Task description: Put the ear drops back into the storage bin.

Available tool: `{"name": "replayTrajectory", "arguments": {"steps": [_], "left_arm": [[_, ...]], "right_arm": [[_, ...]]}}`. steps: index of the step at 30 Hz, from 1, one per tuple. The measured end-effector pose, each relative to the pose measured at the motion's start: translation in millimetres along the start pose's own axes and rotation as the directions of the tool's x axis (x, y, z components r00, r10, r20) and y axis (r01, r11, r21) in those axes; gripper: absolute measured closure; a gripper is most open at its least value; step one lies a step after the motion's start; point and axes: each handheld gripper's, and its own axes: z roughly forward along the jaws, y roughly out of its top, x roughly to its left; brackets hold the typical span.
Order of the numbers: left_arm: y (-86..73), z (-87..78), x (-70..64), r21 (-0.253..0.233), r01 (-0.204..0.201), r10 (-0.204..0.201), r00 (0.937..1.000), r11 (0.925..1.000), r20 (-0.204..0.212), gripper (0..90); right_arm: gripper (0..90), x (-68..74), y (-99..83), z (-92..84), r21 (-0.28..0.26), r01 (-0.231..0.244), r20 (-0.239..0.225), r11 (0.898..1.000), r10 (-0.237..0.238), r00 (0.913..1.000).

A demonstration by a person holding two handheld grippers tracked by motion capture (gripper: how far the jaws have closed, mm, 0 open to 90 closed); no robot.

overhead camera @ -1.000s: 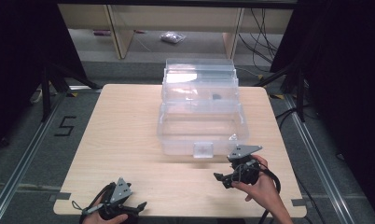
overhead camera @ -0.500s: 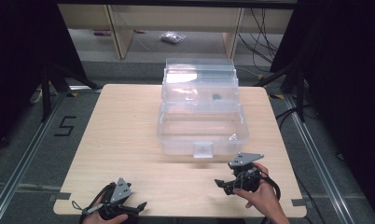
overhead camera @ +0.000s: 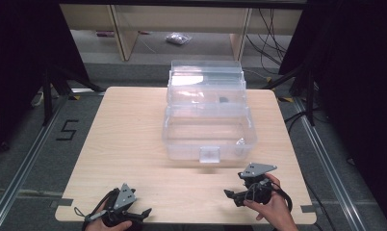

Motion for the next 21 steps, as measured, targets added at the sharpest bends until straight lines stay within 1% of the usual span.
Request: {"name": "replayTrajectory", "arguments": {"steps": [1, 2, 3, 4, 5, 6, 7, 8, 9, 10, 11, 12, 13, 14, 15, 16, 17, 18, 19, 21], "left_arm": [[0.0, -0.2, 0.2, 0.002, -0.003, 0.003, 1.0000, 1.0000, 0.000, 15.0], [0.0, 0.0, -0.1, -0.001, 0.001, -0.001, 1.0000, 1.0000, 0.000, 15.0], [-0.1, 0.1, -0.9, -0.006, 0.010, -0.010, 0.9999, 0.9999, 0.005, 15.0], [0.0, 0.0, -0.3, -0.002, 0.001, -0.001, 1.0000, 1.0000, 0.002, 14.9], [0.0, 0.0, -0.3, -0.002, 0.001, -0.001, 1.0000, 1.0000, 0.002, 14.9], [0.0, 0.0, -0.4, -0.002, 0.001, -0.001, 1.0000, 1.0000, 0.003, 14.9], [0.0, 0.0, -0.5, -0.001, 0.001, -0.001, 1.0000, 1.0000, 0.002, 14.9], [0.1, 0.0, -0.5, -0.002, 0.001, -0.001, 1.0000, 1.0000, 0.002, 15.0], [0.1, -0.1, -0.5, -0.003, 0.002, -0.002, 1.0000, 1.0000, 0.002, 15.0], [0.0, -0.1, -0.6, -0.003, 0.006, -0.006, 1.0000, 1.0000, 0.001, 14.9], [-0.1, 0.0, -0.9, -0.007, 0.010, -0.010, 0.9999, 0.9999, 0.004, 14.9], [0.0, -0.6, -0.4, 0.000, 0.001, -0.001, 1.0000, 1.0000, 0.008, 14.9], [-0.1, -0.3, -0.8, -0.006, 0.009, -0.009, 0.9999, 0.9999, 0.007, 14.9], [0.0, -0.3, -0.7, -0.006, 0.007, -0.007, 1.0000, 1.0000, 0.007, 14.9], [0.0, -0.4, -0.6, -0.005, 0.006, -0.006, 1.0000, 1.0000, 0.007, 14.9], [0.0, -0.4, -0.7, -0.005, 0.007, -0.007, 1.0000, 1.0000, 0.007, 14.9], [0.0, -0.4, -0.9, -0.005, 0.008, -0.008, 0.9999, 1.0000, 0.007, 15.0], [0.0, -0.3, -0.6, -0.003, 0.005, -0.005, 1.0000, 1.0000, 0.000, 15.0], [0.0, -0.4, -0.9, -0.004, 0.006, -0.006, 1.0000, 1.0000, 0.002, 14.9], [0.0, -0.5, -0.8, -0.004, 0.004, -0.004, 1.0000, 1.0000, 0.001, 14.9]], "right_arm": [[20.0, -0.1, -1.3, -0.8, -0.004, 0.004, 0.007, 1.000, -0.004, 1.0000], [19.5, 0.5, -5.2, -1.7, -0.019, -0.020, 0.019, 1.000, 0.020, 0.9996], [19.5, 0.5, -5.2, -1.7, -0.019, -0.020, 0.019, 1.000, 0.020, 0.9996], [19.5, 1.3, -8.0, -1.2, -0.032, -0.024, 0.015, 0.999, 0.025, 0.9996], [19.5, 1.3, -8.0, -1.2, -0.032, -0.024, 0.015, 0.999, 0.025, 0.9996], [19.6, -0.7, -8.7, -3.1, -0.010, -0.005, 0.012, 1.000, 0.005, 0.9999], [19.6, -0.6, -11.0, -3.5, -0.011, -0.001, 0.012, 1.000, 0.001, 0.9999], [19.7, 2.3, -12.5, -4.2, -0.009, -0.034, 0.018, 0.999, 0.035, 0.9992], [19.7, 2.3, -12.5, -4.2, -0.009, -0.034, 0.018, 0.999, 0.035, 0.9992], [19.6, 0.3, -13.0, -5.1, -0.009, -0.012, 0.018, 1.000, 0.012, 0.9998], [19.6, -0.1, -15.1, -5.8, -0.018, -0.002, 0.026, 1.000, 0.003, 0.9996], [19.6, -0.1, -15.1, -5.8, -0.018, -0.002, 0.026, 1.000, 0.003, 0.9996], [19.6, 1.9, -17.8, -6.3, -0.028, -0.024, 0.027, 0.999, 0.024, 0.9993], [19.6, 1.9, -17.8, -6.3, -0.028, -0.024, 0.027, 0.999, 0.024, 0.9993], [19.4, 1.7, -18.5, -7.1, -0.018, -0.019, 0.023, 1.000, 0.019, 0.9996], [19.4, 3.5, -19.8, -7.9, -0.007, -0.036, 0.011, 0.999, 0.037, 0.9993], [19.3, 2.8, -21.7, -6.4, -0.025, -0.022, 0.018, 0.999, 0.022, 0.9996], [19.2, 1.8, -22.8, -7.2, -0.012, -0.013, 0.001, 1.000, 0.013, 0.9999], [19.1, 4.1, -24.6, -8.4, -0.007, -0.037, 0.020, 0.999, 0.037, 0.9991], [18.9, 4.6, -27.3, -9.5, -0.008, -0.030, 0.022, 1.000, 0.030, 0.9993]]}}
